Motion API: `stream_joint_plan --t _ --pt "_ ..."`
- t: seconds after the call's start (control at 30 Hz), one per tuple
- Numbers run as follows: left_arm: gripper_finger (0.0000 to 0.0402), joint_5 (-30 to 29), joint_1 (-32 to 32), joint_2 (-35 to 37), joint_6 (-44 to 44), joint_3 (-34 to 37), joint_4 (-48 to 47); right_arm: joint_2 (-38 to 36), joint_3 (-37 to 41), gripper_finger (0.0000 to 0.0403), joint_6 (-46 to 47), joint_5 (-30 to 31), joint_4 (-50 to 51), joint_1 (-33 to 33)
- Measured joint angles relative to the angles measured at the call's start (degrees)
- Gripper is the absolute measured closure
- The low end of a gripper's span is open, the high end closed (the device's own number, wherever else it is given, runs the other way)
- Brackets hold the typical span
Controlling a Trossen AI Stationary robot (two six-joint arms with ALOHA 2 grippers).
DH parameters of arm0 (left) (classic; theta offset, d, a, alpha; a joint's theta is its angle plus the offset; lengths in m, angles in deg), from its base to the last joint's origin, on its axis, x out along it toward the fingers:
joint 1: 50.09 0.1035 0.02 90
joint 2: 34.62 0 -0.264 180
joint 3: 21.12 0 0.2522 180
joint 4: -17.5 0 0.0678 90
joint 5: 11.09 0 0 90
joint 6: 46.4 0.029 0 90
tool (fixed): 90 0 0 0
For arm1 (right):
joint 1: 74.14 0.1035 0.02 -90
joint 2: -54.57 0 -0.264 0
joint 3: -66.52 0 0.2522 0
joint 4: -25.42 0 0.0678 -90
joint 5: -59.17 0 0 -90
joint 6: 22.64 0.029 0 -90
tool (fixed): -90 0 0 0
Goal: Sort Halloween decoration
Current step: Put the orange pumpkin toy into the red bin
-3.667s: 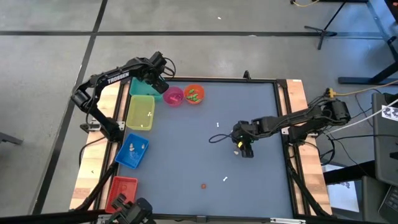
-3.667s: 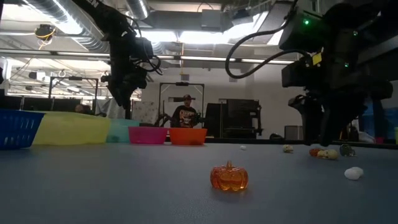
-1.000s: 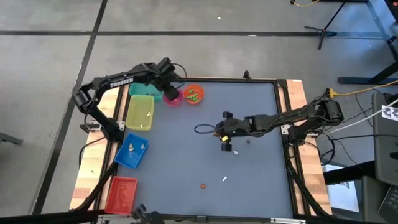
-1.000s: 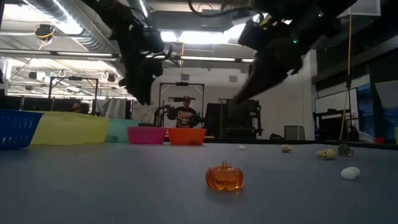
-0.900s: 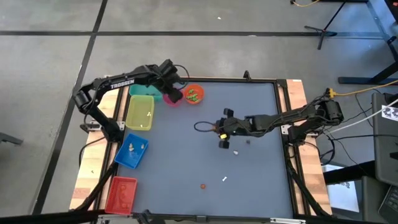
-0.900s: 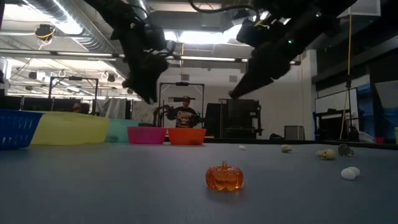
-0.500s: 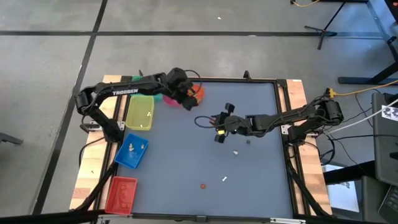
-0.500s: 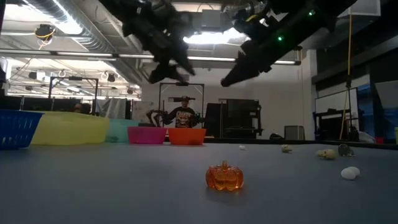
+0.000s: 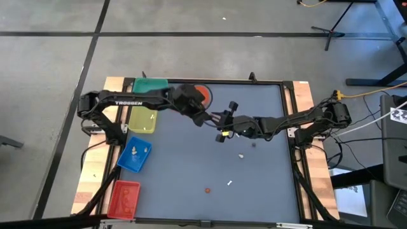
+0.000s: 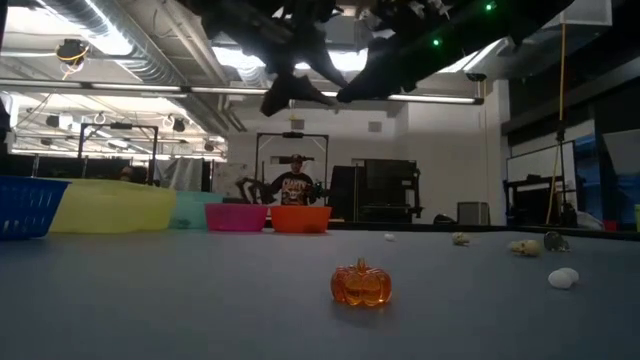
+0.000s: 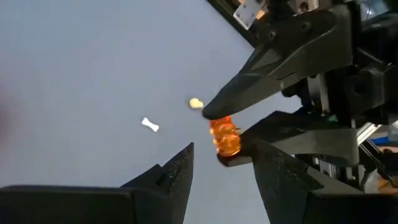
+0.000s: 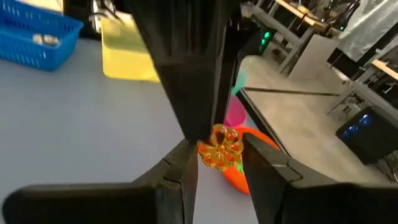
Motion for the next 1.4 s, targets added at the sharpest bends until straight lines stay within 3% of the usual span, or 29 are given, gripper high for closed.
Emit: stream_joint_plan --t 0.23,0.77,1.2,1.4 --pt "0.025 -4.38 -1.57 0.04 -0.03 0.0 1.65 0.0 0.0 0.0291 0.0 -0.05 -0.58 0.0" --pt "0.0254 -4.56 -1.56 0.04 0.22 0.0 2.0 -0.02 0.0 0.0291 -0.02 -1.68 -3.68 0.0" --pt "0.0344 -4.37 -1.56 0.04 0.24 -0.02 1.99 -0.02 0.0 0.0291 0.0 -1.63 -3.59 0.0" --pt "0.0365 -4.5 -1.52 0.04 0.24 -0.01 1.71 -0.02 0.0 0.0291 -0.14 -1.55 -3.53 0.0"
